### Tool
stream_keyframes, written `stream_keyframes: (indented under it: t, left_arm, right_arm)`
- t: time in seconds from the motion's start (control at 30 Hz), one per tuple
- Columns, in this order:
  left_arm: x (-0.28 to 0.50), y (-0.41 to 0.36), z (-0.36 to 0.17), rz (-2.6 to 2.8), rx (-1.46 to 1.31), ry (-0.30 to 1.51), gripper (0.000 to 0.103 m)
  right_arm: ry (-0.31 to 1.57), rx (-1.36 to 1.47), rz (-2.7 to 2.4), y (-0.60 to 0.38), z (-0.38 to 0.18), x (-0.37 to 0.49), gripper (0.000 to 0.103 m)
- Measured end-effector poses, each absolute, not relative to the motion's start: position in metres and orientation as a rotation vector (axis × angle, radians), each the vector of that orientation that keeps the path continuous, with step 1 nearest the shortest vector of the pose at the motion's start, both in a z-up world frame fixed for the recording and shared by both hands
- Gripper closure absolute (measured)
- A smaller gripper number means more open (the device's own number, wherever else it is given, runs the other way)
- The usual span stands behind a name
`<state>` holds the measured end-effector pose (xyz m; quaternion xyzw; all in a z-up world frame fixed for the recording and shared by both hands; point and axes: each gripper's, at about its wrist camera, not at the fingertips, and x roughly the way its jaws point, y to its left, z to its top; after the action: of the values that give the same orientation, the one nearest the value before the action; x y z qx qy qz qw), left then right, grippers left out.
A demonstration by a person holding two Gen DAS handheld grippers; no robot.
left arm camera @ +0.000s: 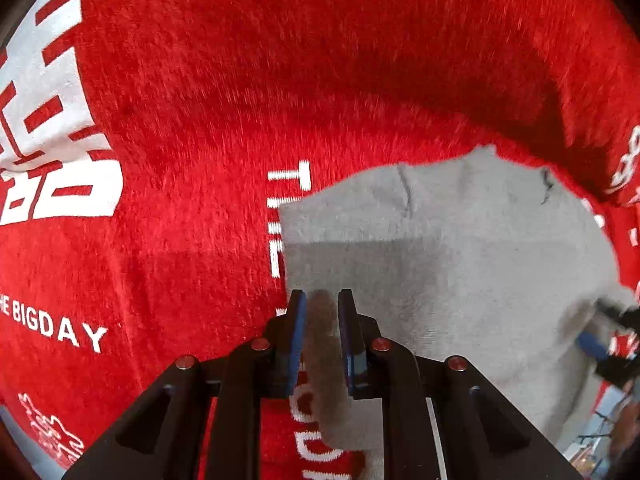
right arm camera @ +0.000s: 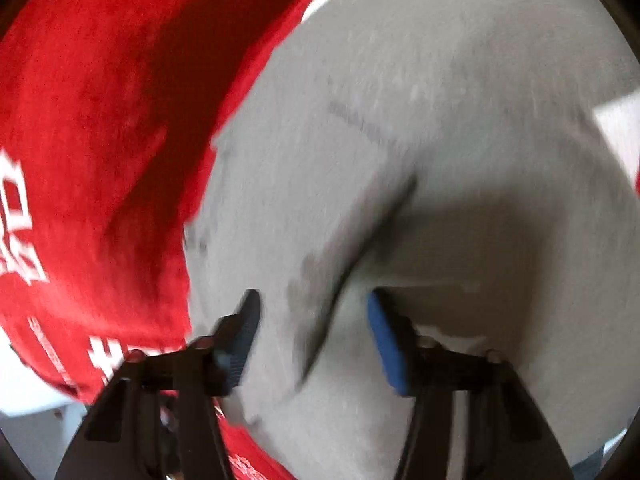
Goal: Fold small clothes
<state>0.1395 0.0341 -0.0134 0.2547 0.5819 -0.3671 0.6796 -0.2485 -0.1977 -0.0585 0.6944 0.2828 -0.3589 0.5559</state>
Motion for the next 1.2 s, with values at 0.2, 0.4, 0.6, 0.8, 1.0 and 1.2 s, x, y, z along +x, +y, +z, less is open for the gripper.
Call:
stream_keyframes:
  t: [0.2,0.4,0.6,0.8,1.0,1.2]
  left_arm:
    - [0.137,0.040,-0.031,-0.723,0.555,1.306,0.085]
    - [0.121,0.030,-0.035,-0.699,0.602,1.271,0.085]
    - [0.105,0.020,-0.027,-0.666,0.622,1.265,0.085]
    - [0.067,0.012,0.002,-0.735,0.641,1.268,0.085]
    - [0.018,0.011,0.025,-0.794,0.670,1.294,0.084]
    - [-0.029,-0.001,0.023,-0.821,0.670,1.339,0.000]
  right_arm:
    - [0.880,1.023,-0.753,-0.207,-0.008,-0.200,0.096]
    - [0.966,1.150,-0.826,-0.215,-0.047,-0.236,0.093]
    - [1.078,1.135,-1.022,-0.217,-0.037,-0.274,0.093]
    - [1.050,1.197,-0.975,-0.210,-0.024,-0.306,0.067]
    - [1.006,1.303,-0.928,-0.197,-0.014,-0.345,0.051]
    - [0.987,1.350,-0.911,-0.195,-0.018,-0.355,0.043]
